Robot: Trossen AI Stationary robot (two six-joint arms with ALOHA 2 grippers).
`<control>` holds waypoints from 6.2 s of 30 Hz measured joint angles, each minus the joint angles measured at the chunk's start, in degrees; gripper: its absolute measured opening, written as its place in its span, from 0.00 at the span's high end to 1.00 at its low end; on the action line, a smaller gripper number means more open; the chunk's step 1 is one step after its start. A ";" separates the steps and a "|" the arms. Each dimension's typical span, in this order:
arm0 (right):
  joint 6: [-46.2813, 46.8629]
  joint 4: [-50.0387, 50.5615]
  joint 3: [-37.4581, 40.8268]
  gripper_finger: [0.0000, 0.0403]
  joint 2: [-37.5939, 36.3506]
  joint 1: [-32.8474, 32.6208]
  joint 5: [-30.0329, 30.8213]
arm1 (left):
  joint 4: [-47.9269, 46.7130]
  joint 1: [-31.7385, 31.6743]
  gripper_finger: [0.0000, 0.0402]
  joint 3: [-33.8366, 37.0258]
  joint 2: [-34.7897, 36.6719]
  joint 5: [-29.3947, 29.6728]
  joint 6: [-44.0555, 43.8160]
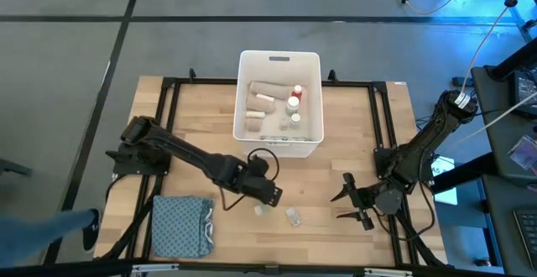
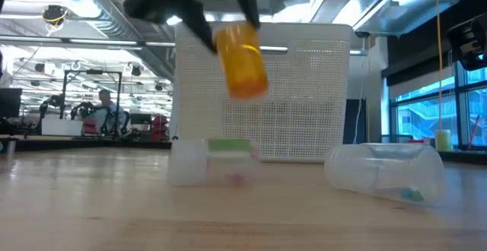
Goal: Pick & place medical supplies in basket/bin
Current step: Put the orange pill bottle into the white bin
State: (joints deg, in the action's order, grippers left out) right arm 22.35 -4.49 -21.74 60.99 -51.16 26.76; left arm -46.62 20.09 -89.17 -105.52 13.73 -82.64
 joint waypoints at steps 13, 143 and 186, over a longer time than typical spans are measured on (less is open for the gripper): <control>0.00 0.03 0.00 0.38 0.00 -0.01 0.02 | 21.67 3.13 0.50 0.00 11.73 13.10 22.26; 12.11 1.42 0.04 0.38 -1.75 8.79 11.08 | -12.09 -38.24 0.49 -42.61 -29.37 -19.46 78.50; 16.39 3.80 0.04 0.38 -0.60 8.77 10.56 | -15.12 -40.28 0.50 -34.84 -24.17 -18.63 72.24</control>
State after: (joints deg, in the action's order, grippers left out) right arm 38.74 -0.69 -21.69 60.39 -42.39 37.32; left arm -61.74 -20.18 -124.01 -129.69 -4.91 -10.39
